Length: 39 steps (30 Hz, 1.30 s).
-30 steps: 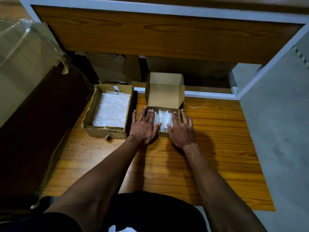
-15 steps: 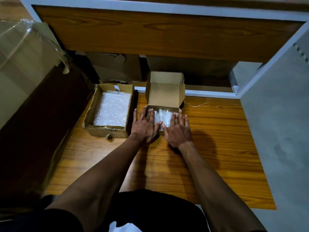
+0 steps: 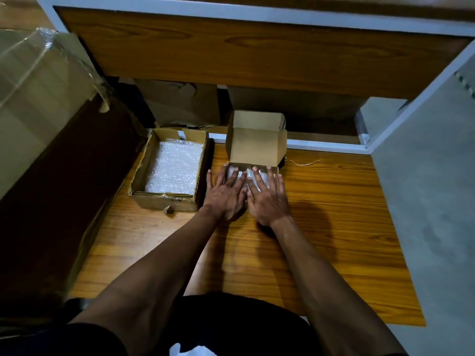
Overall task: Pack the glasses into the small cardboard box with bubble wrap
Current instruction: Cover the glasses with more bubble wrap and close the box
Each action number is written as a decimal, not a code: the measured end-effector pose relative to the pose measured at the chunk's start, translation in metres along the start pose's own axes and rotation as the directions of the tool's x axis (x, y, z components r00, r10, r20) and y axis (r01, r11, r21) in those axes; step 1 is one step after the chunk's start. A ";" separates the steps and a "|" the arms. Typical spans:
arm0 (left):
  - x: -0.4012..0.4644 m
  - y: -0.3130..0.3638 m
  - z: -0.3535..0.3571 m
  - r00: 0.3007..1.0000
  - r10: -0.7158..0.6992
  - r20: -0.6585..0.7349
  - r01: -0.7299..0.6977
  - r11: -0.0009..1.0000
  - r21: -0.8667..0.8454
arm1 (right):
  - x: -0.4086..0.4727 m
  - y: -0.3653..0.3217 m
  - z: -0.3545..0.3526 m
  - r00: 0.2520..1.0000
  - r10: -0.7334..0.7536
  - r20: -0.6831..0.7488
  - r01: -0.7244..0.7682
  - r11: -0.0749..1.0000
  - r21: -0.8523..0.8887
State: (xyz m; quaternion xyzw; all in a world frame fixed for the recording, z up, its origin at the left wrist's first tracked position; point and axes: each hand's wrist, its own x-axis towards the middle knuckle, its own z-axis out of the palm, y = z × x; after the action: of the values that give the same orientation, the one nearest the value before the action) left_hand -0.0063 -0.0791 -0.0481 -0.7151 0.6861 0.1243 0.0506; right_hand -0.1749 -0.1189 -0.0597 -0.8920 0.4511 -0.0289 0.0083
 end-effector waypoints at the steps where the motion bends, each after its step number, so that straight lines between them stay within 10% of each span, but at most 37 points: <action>1: 0.000 -0.001 0.001 1.000 0.000 0.006 0.000 1.000 -0.010 | -0.001 0.000 0.000 1.000 0.004 -0.004 -0.004 1.000 0.014; 11: 0.001 -0.001 -0.005 0.999 0.030 0.041 -0.028 0.998 -0.047 | -0.007 -0.002 -0.005 1.000 0.017 -0.002 -0.017 0.996 0.090; 21: -0.013 -0.053 -0.057 0.886 -0.102 -0.452 -0.004 0.974 -0.227 | 0.046 -0.044 -0.041 0.984 -0.037 -0.176 0.074 0.975 0.212; 28: -0.014 -0.141 -0.044 0.864 -0.434 -0.255 0.326 0.868 -0.374 | 0.092 -0.107 -0.046 0.975 -0.137 -0.178 0.182 0.946 0.269; 39: 0.035 -0.204 -0.038 0.954 -0.271 -0.127 0.223 0.928 -0.299 | 0.138 -0.166 -0.031 0.959 -0.177 0.224 0.183 0.983 -0.008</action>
State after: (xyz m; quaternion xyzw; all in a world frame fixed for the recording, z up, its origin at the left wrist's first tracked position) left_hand 0.2014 -0.1116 -0.0406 -0.8036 0.5674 0.1532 -0.0933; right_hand 0.0385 -0.1309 -0.0155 -0.9269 0.3648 0.0768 0.0431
